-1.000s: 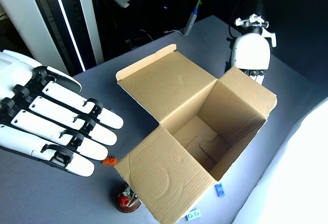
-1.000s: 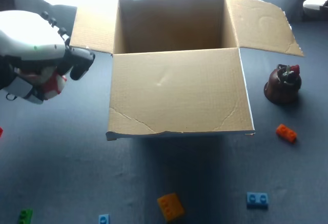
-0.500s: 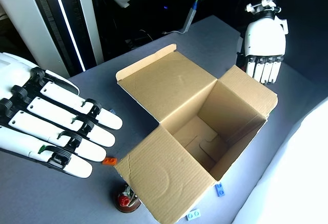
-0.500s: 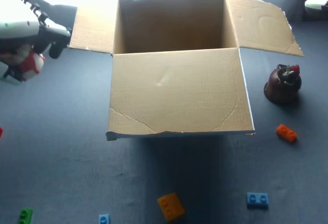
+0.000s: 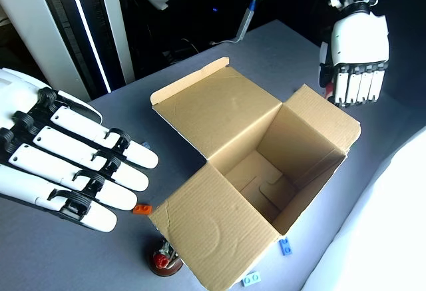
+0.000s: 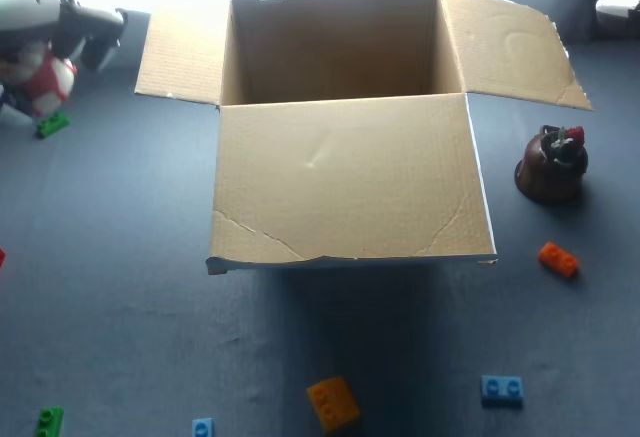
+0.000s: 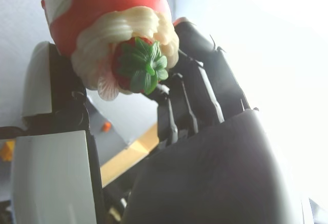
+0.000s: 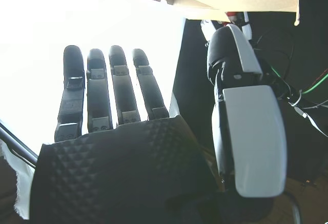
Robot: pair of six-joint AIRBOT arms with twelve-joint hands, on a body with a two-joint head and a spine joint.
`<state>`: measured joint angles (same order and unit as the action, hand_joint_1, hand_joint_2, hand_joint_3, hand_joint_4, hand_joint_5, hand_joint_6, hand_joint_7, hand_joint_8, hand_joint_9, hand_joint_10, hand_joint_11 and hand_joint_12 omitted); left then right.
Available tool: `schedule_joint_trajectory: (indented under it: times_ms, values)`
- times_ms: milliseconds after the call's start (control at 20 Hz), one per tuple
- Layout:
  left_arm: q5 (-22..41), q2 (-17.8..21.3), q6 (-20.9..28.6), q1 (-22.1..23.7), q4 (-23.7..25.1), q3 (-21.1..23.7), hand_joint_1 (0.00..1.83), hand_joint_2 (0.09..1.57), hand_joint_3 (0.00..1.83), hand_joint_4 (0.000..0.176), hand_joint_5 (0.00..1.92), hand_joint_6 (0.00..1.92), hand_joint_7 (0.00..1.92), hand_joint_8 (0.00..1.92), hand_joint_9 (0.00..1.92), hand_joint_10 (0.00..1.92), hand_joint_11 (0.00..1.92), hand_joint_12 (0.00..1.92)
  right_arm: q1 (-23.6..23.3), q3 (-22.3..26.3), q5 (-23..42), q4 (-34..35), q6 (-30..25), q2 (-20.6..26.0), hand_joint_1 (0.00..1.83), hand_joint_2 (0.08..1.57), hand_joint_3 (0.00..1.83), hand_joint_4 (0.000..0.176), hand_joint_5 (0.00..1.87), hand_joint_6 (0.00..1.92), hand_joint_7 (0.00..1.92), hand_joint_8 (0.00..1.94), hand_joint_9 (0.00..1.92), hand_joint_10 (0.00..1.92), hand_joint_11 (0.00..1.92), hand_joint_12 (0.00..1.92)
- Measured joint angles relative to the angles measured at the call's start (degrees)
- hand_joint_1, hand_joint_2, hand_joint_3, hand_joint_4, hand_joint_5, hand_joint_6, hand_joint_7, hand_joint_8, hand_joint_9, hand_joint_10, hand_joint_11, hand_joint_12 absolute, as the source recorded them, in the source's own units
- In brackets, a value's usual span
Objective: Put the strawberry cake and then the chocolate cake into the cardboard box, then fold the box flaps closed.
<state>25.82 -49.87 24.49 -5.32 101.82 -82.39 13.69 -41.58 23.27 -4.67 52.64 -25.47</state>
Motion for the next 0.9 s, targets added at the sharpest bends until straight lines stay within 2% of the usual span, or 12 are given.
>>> schedule_joint_trajectory:
  times_ms: [150, 350, 400, 500, 900]
  values:
    - [-0.02, 0.02, -0.15, 2.38, 1.03, -0.17, 1.45, 1.28, 0.00, 0.000, 0.31, 1.46, 0.52, 1.59, 0.66, 1.66, 0.56, 1.81, 0.00, 0.00, 0.02, 0.00, 0.00, 0.00, 0.38, 1.13, 0.00, 0.000, 0.15, 0.00, 0.18, 0.00, 0.18, 0.01, 0.00, 0.75]
    - [0.20, -0.04, -0.15, 4.44, 1.75, -1.07, 1.45, 1.26, 0.00, 0.000, 0.35, 1.42, 0.54, 1.55, 0.67, 1.64, 0.57, 1.79, -0.02, 0.00, 0.02, 0.02, 0.00, 0.00, 0.41, 1.13, 0.00, 0.000, 0.15, 0.01, 0.18, 0.00, 0.18, 0.01, 0.00, 0.67]
    - [0.13, -0.28, -0.20, 4.94, 2.32, -1.62, 1.33, 1.27, 0.00, 0.001, 0.34, 1.44, 0.63, 1.54, 0.53, 1.68, 0.57, 1.80, -0.02, 0.00, 0.02, 0.02, 0.00, 0.00, 0.40, 1.14, 0.00, 0.000, 0.14, 0.01, 0.17, 0.00, 0.18, 0.00, 0.00, 0.67]
    - [-0.09, -0.79, -0.20, 5.88, 2.69, -2.36, 1.44, 1.27, 0.00, 0.000, 0.33, 1.46, 0.53, 1.57, 0.67, 1.65, 0.57, 1.81, -0.02, 0.02, 0.02, -0.02, 0.00, 0.00, 0.41, 1.13, 0.00, 0.000, 0.16, 0.01, 0.17, 0.00, 0.18, 0.00, 0.00, 0.71]
    - [0.46, -1.73, -0.17, 9.53, 3.96, -2.78, 1.45, 1.27, 0.00, 0.000, 0.33, 1.41, 0.52, 1.57, 0.67, 1.66, 0.57, 1.82, -0.35, 0.07, 0.02, 0.02, 0.00, 0.00, 0.39, 1.14, 0.00, 0.000, 0.14, 0.00, 0.19, 0.00, 0.17, 0.00, 0.00, 0.68]
